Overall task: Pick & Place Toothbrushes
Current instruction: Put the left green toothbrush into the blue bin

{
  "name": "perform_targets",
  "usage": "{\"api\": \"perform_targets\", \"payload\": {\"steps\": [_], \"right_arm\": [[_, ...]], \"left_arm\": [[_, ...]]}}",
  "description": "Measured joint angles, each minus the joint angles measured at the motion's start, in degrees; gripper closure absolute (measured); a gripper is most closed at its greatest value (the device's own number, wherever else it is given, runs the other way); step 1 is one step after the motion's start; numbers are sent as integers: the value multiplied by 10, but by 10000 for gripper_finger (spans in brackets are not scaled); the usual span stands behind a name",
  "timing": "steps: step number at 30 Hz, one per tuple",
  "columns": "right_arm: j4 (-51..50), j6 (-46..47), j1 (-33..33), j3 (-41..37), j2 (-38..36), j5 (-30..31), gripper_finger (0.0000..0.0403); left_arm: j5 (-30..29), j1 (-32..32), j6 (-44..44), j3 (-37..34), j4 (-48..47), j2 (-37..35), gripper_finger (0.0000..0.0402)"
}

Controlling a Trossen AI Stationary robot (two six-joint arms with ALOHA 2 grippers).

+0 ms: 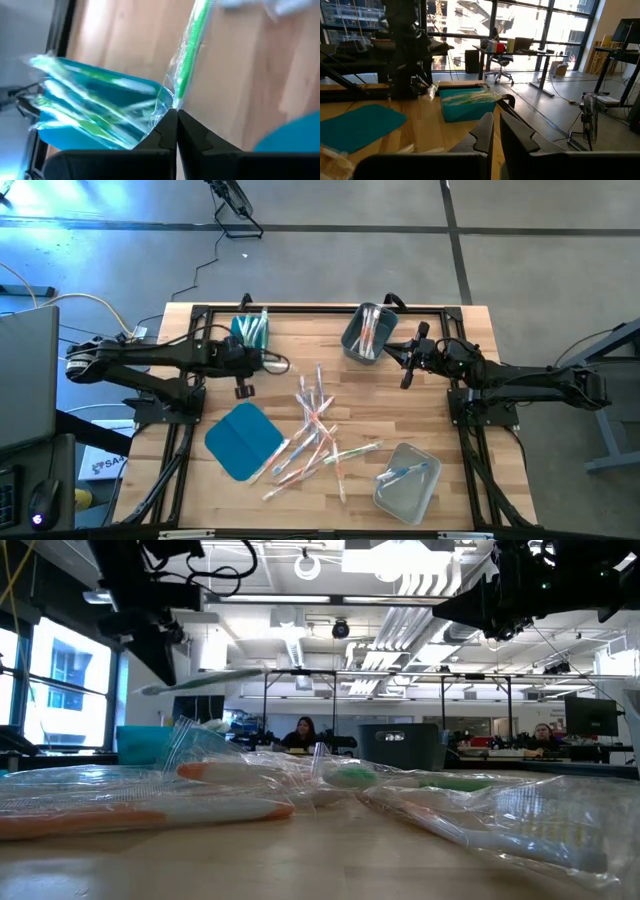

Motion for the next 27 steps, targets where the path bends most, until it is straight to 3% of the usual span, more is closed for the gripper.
{"api": "perform_targets", "payload": {"steps": [8, 18, 27], "right_arm": [[0, 0, 0, 0, 0, 0, 378], [0, 0, 0, 0, 0, 0, 378], [0, 0, 0, 0, 0, 0, 378]], "left_arm": [[-2, 115, -106, 0, 67, -2, 402], [118, 270, -180, -1, 107, -2, 402], [182, 320, -216, -3, 135, -1, 402]]}}
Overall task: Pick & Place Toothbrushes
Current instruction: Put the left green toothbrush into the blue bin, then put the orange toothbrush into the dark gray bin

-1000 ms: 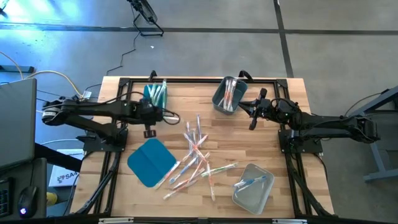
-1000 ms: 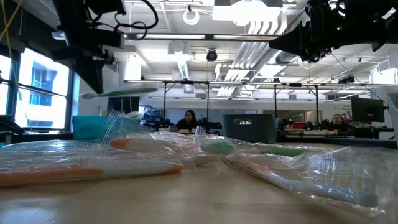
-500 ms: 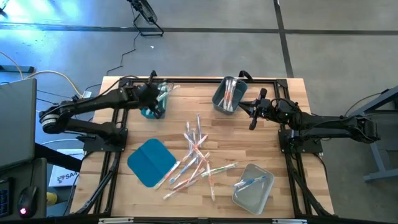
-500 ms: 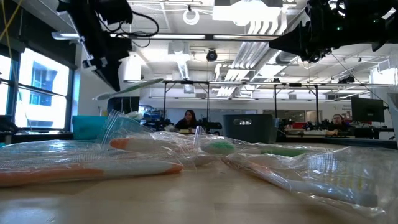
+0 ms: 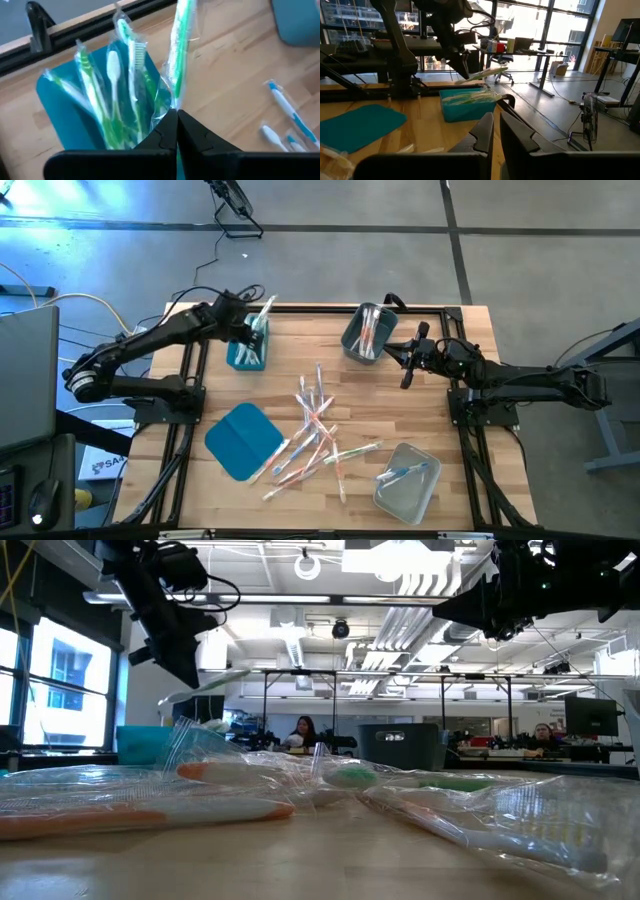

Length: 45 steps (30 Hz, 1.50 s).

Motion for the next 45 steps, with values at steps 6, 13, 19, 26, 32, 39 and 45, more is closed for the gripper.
{"api": "perform_targets", "payload": {"steps": [6, 13, 19, 26, 32, 39, 45], "right_arm": [[0, 0, 0, 0, 0, 0, 378], [-7, 0, 0, 0, 0, 0, 378], [-7, 0, 0, 0, 0, 0, 378], [-7, 0, 0, 0, 0, 0, 378], [-7, 0, 0, 0, 0, 0, 378], [-8, 0, 0, 0, 0, 0, 378], [-8, 0, 0, 0, 0, 0, 378]], "left_arm": [[2, -1, -65, -53, 29, 0, 402], [-17, -1, -123, -104, 96, 0, 402], [-36, -1, -144, -125, 99, 0, 402], [-55, -1, -142, -130, 99, 0, 402], [-58, -1, -126, -130, 99, 0, 402], [-64, -1, -145, -130, 99, 0, 371], [-63, -1, -147, -130, 99, 0, 298]]}}
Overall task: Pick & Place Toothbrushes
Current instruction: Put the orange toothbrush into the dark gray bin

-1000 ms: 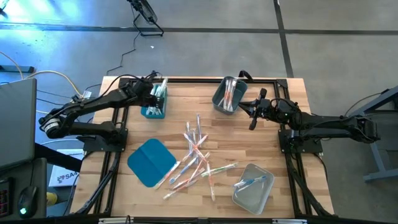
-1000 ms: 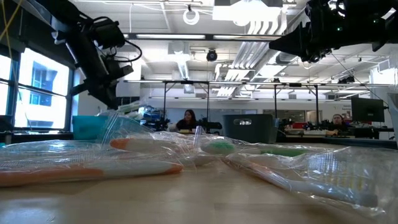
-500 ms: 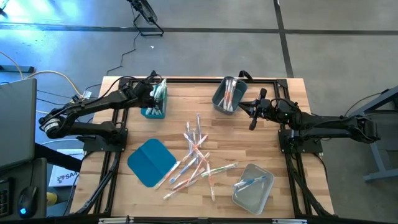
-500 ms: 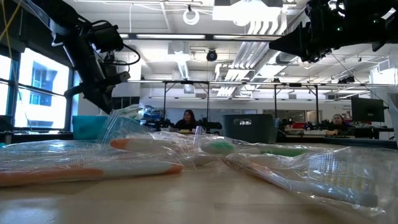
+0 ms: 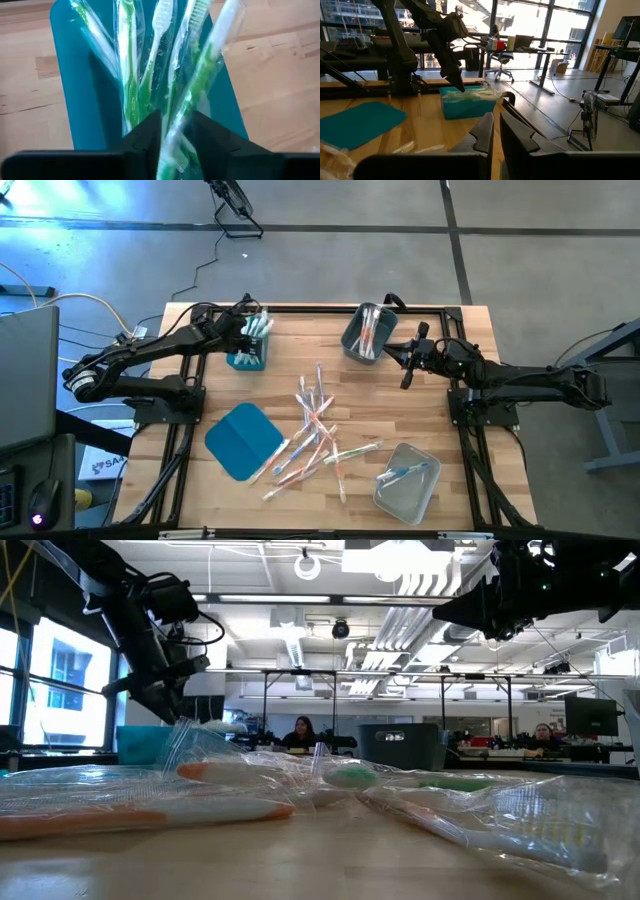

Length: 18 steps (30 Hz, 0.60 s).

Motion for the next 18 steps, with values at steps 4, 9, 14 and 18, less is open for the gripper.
{"api": "perform_targets", "payload": {"steps": [4, 9, 14, 18], "right_arm": [[0, 0, 0, 0, 0, 0, 378], [0, 0, 0, 0, 0, 0, 378], [0, 0, 0, 0, 0, 0, 378], [-1, 0, 0, 0, 0, 0, 378]], "left_arm": [[0, 0, 0, 2, -1, 0, 268], [0, 0, 20, 17, 0, 0, 261], [11, 0, 64, 36, 0, 0, 261], [12, 0, 66, 53, 0, 0, 261]]}}
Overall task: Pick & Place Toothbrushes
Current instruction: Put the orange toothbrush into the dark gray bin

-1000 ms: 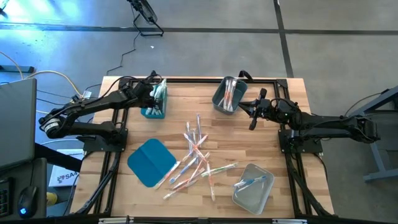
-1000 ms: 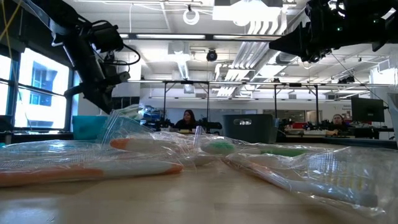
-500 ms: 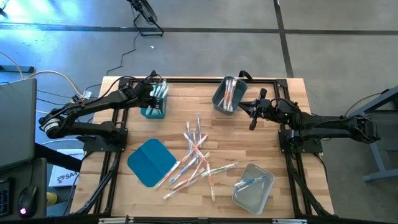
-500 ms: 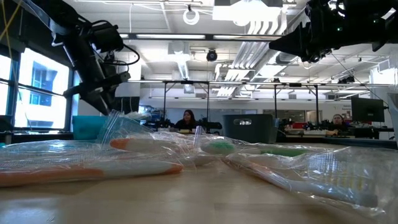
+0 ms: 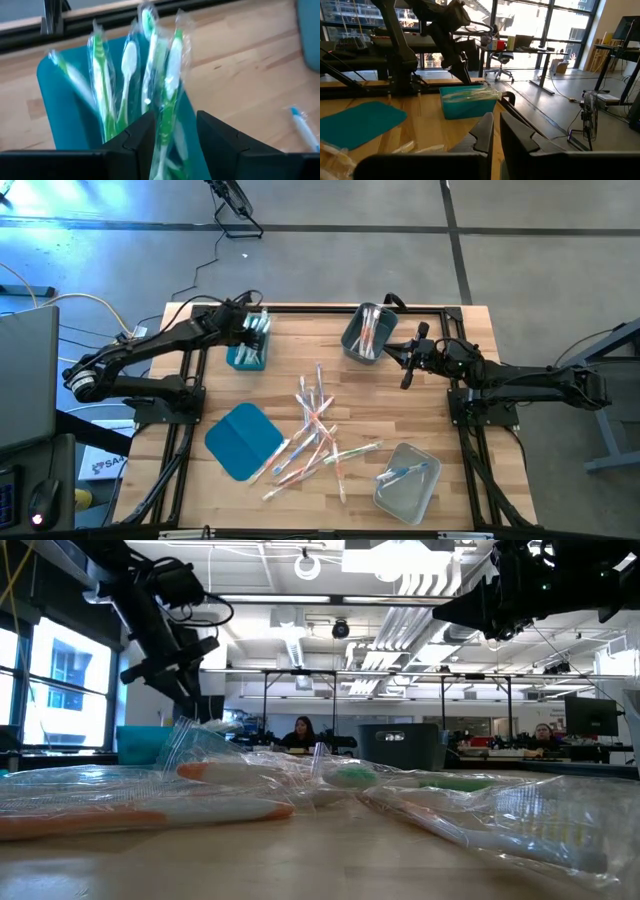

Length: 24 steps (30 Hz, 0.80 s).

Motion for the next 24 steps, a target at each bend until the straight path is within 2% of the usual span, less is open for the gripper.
{"api": "perform_targets", "payload": {"steps": [14, 24], "right_arm": [[0, 0, 0, 0, 0, 0, 378], [-15, 0, 0, 0, 0, 0, 378]], "left_arm": [[3, -1, 52, 23, -4, -3, 267], [1, -14, 88, 23, -34, -69, 363]]}}
